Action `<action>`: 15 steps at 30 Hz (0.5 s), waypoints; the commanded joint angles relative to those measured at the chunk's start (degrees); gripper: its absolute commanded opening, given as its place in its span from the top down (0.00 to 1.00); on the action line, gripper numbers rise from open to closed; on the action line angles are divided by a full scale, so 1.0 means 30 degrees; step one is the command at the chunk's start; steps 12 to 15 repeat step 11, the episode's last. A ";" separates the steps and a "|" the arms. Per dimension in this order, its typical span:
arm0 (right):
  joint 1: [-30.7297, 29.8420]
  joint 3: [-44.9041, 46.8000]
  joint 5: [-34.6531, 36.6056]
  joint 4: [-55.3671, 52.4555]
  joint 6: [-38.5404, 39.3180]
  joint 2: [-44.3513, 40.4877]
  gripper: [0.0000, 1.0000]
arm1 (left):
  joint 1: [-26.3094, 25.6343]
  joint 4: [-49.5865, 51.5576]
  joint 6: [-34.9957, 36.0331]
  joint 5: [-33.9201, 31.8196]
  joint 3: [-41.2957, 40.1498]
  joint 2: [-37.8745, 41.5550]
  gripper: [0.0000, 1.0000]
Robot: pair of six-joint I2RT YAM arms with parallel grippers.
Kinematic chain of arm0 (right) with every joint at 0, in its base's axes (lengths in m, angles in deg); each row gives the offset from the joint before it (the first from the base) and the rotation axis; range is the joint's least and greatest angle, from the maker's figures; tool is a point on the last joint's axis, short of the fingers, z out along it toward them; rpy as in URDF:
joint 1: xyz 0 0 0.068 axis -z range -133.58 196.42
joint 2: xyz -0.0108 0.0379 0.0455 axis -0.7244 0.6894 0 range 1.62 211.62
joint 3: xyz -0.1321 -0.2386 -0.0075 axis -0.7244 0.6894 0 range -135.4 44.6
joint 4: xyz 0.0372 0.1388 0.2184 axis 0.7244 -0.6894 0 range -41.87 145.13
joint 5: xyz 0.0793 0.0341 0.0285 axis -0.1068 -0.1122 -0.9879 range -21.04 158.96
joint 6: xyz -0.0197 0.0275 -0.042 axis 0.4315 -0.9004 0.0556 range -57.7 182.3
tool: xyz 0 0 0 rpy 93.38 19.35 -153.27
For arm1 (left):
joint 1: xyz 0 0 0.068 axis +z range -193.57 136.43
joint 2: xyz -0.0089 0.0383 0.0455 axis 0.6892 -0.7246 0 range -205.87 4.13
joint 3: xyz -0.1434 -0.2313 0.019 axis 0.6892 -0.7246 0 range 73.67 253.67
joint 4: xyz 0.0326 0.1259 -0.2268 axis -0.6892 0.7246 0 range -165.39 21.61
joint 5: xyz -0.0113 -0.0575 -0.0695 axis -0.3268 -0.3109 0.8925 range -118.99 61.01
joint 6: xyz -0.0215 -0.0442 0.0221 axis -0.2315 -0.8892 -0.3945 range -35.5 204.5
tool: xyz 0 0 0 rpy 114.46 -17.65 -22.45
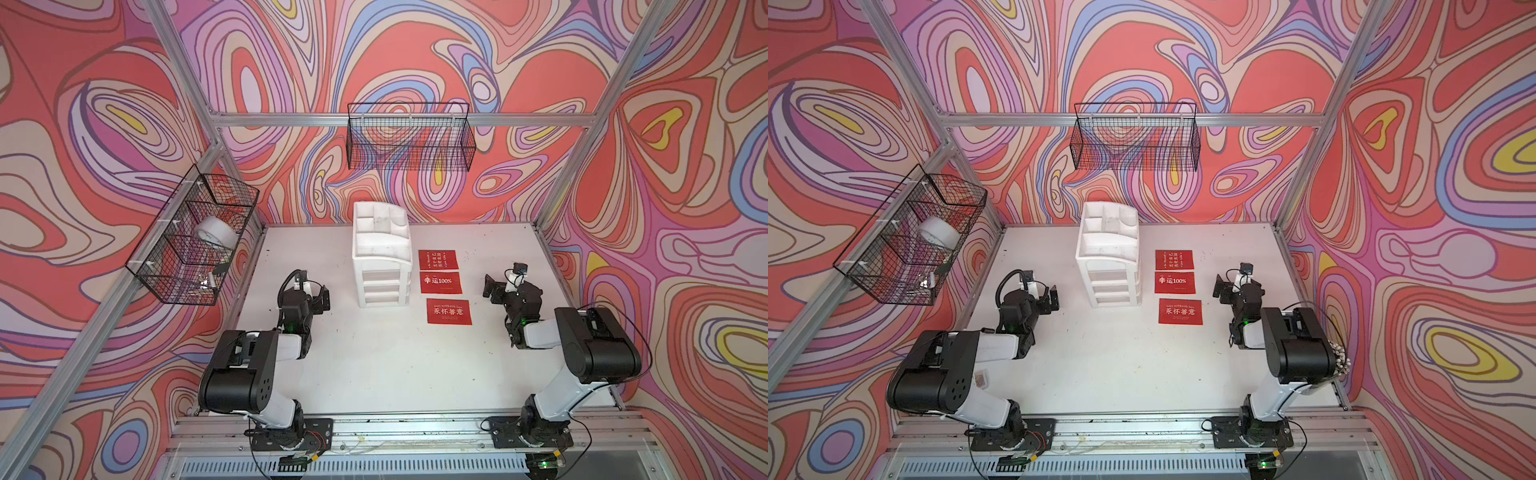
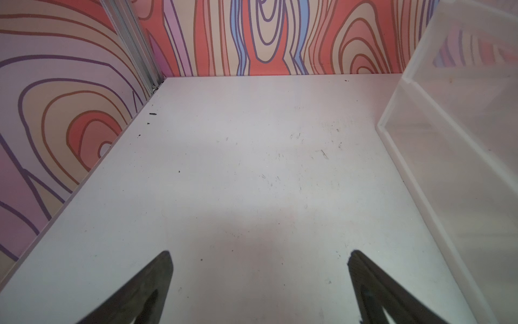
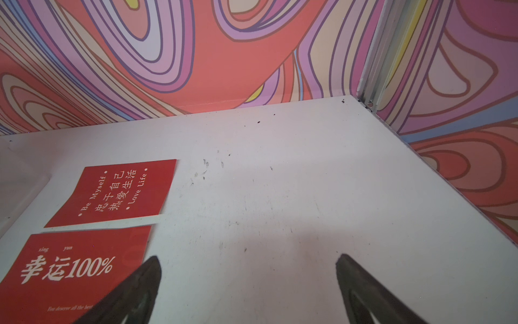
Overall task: Take the postcards out of the drawer
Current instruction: Reset both arms
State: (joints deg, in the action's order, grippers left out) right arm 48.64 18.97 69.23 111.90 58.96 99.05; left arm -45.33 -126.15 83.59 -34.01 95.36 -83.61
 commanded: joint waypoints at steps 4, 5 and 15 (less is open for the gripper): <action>0.0030 -0.0026 0.0172 -0.0057 -0.0030 0.0102 0.02 | 0.0147 -0.0042 -0.0152 -0.0223 0.0001 -0.0195 0.00; 0.0023 -0.0041 0.0145 -0.0057 -0.0024 0.0102 0.02 | 0.0147 -0.0038 -0.0141 -0.0232 -0.0007 -0.0181 0.00; 0.0044 -0.0036 0.0161 -0.0050 -0.0031 0.0102 0.02 | 0.0118 -0.0090 -0.0146 -0.0254 -0.0033 -0.0168 0.00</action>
